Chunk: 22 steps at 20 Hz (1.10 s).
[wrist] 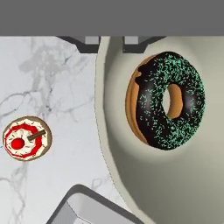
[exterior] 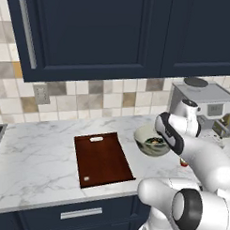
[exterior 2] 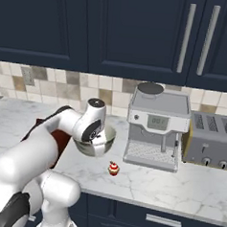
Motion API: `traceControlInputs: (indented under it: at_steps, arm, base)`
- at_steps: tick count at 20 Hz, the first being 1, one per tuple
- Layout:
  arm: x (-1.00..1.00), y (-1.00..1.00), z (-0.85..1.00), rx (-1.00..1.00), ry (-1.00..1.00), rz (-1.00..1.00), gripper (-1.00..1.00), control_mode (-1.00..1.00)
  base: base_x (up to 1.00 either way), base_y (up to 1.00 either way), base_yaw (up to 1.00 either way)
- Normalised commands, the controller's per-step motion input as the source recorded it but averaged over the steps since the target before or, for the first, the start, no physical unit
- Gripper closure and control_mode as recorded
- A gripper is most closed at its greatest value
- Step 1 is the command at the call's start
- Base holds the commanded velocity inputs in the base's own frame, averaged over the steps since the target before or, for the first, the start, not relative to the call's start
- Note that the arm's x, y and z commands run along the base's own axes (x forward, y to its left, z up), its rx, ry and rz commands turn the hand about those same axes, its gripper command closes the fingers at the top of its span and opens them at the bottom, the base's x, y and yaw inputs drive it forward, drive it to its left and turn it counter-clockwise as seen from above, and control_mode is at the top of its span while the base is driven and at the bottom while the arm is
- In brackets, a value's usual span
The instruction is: Place the bowl with donut and the cupcake onto the tray.
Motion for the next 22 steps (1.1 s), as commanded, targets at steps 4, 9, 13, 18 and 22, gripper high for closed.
traceControlInputs:
  at_steps: [4, 9, 13, 18, 22]
  arm:
    - [0.01, 0.00, 0.00, 0.00, -0.25, 0.10, 1.00, -1.00]
    - [0.00, 0.00, 0.02, 0.00, -0.20, 0.06, 1.00, -1.00]
    - [0.26, 0.00, 0.11, 0.03, -0.04, 0.00, 1.00, -1.00]
    - [0.13, 0.00, 0.51, 0.00, 0.29, 0.00, 1.00, -1.00]
    - [0.00, 0.00, 0.53, 0.05, 0.19, 0.04, 1.00, -1.00]
  base:
    - [0.00, 0.00, 0.00]
    - [0.00, 0.00, 0.00]
    - [0.00, 0.00, 0.00]
    - [0.00, 0.00, 0.00]
    - [0.00, 0.00, 0.00]
